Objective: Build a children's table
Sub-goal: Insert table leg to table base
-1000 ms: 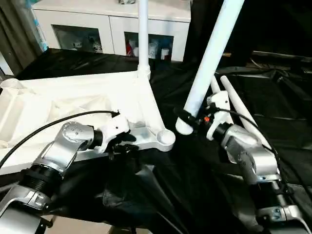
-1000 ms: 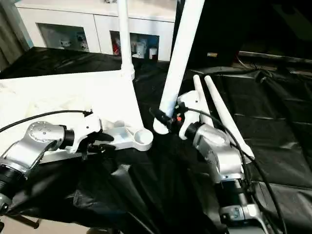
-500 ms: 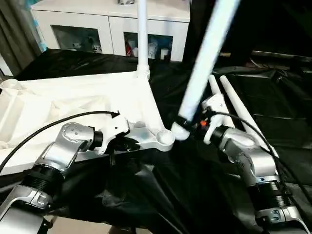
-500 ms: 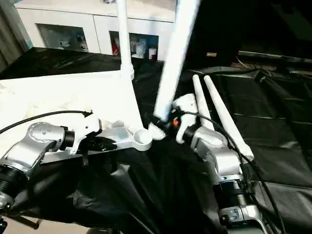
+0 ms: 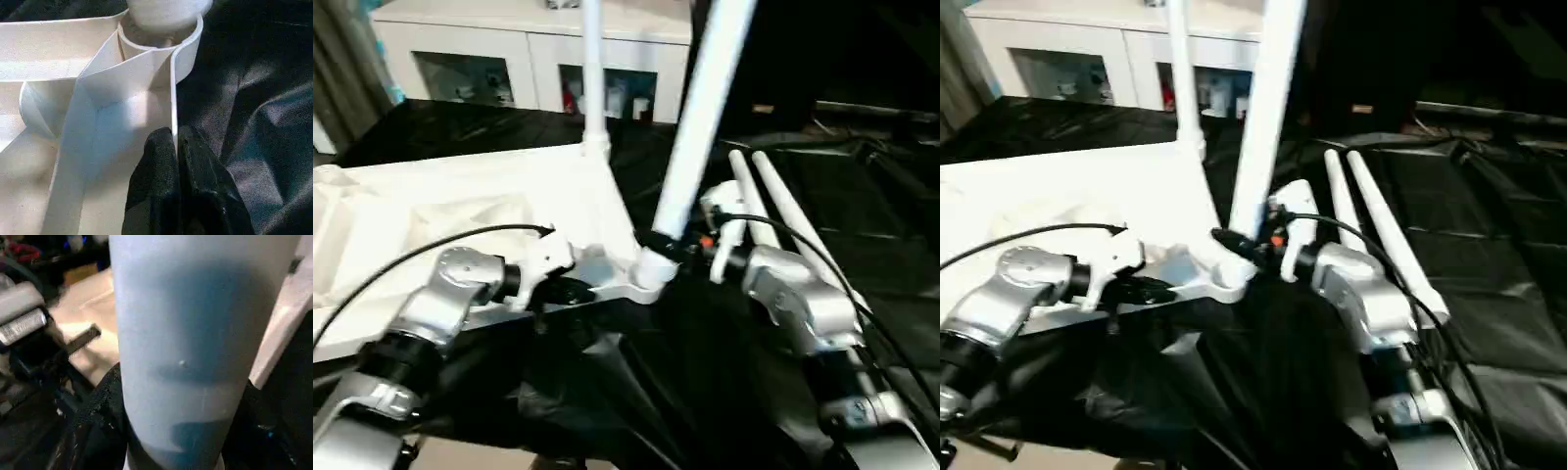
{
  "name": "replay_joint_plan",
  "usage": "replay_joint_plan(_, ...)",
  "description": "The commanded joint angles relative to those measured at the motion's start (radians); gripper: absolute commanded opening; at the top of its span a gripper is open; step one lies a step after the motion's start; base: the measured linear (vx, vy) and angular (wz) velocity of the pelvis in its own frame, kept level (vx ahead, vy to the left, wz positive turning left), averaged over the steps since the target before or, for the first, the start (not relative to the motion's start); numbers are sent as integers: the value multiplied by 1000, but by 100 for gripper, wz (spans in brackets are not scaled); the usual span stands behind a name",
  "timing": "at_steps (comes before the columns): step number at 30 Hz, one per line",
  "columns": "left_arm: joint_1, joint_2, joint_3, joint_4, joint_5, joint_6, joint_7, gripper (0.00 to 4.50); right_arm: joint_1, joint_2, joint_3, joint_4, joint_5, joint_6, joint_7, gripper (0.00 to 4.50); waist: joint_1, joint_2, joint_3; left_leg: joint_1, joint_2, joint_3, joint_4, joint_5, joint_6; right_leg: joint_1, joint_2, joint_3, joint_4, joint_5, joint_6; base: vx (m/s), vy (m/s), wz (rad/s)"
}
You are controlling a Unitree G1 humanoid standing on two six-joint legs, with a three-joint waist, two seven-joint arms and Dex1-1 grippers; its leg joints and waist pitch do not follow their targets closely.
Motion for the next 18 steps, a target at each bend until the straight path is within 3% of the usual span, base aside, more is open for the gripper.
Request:
replay_joint_plan(1, 8, -21, -18, -10, 0, -15, 4, 0, -6, -13, 16, 12, -27, 5, 12, 191, -7, 6, -84, 37, 52, -19, -86, -360, -63, 29, -67, 45, -75, -289, -208, 0, 0, 0)
replay_joint_plan(2, 8, -21, -17, -10, 0, -16, 5, 0, -6, -14, 21, 19, -35, -1, 11, 191, -7, 1, -83, 36, 52, -18, -87, -361, -62, 30, -67, 45, -77, -296, -203, 0, 0, 0)
replay_joint_plan(7, 10, -24, -10, -16, 4, -24, 2, 0, -14, -6, 22, 46, -40, -20, 13, 191, -7, 2, -82, 39, 53, -21, -87, -382, -66, 26, -71, 46, -82, -358, -186, 0, 0, 0)
replay_joint_plan(18, 37, -12, -3, -59, -6, -29, -39, 0, -48, 29, 4, 144, -54, -72, -14, 191, -11, 0, -86, 33, 52, -19, -86, -344, -56, 30, -67, 45, -75, -300, -200, 0, 0, 0)
